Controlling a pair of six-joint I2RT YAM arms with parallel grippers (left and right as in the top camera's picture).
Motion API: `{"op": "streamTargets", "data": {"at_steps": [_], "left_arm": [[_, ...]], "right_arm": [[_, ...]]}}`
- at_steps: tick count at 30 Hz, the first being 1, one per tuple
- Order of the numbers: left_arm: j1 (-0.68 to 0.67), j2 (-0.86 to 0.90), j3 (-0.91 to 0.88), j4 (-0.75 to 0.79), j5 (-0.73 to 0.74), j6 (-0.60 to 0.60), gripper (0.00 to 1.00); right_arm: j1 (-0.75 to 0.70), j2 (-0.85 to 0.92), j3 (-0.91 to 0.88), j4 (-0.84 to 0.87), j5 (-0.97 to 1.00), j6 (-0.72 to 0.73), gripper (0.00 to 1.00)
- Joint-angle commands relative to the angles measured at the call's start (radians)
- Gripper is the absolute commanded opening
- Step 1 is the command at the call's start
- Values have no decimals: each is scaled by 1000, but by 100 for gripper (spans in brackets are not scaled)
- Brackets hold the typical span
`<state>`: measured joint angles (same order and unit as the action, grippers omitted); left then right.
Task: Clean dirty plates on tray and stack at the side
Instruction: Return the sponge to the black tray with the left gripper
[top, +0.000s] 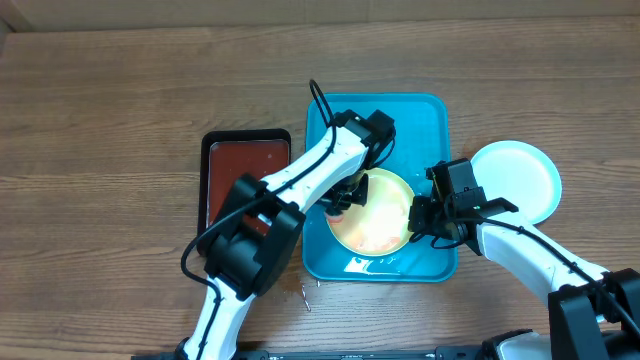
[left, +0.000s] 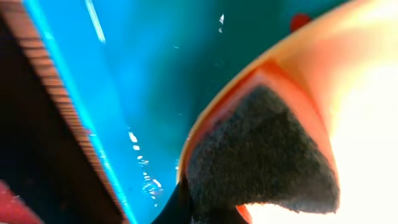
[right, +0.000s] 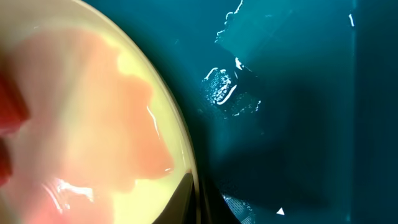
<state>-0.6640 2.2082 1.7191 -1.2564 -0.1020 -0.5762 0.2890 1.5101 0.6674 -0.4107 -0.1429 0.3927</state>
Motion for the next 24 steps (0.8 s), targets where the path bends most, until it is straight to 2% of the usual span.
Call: {"op": "streamTargets", "data": {"at_steps": [1, 3, 6, 12, 16, 21, 24], "left_arm": [[58, -45, -16, -14, -84, -33, 4], [66, -81, -16, -13, 11, -5, 5], [79, -163, -16, -21, 70, 24, 4], [157, -444, -16, -53, 64, 31, 4], [263, -591, -17, -113, -14, 31, 4], [383, -628, -71, -211, -88, 32, 4], [410, -626, -208, -142, -56, 46, 5]], "right_arm": [[-14, 7, -8, -6, 71, 1, 4], [-14, 7, -8, -6, 71, 1, 4], [-14, 7, -8, -9, 71, 0, 4], [-14, 7, -8, -26, 71, 0, 4], [-14, 7, -8, -31, 70, 1, 4], [-14, 7, -8, -31, 66, 1, 4], [-14, 7, -8, -29, 51, 0, 4]]}}
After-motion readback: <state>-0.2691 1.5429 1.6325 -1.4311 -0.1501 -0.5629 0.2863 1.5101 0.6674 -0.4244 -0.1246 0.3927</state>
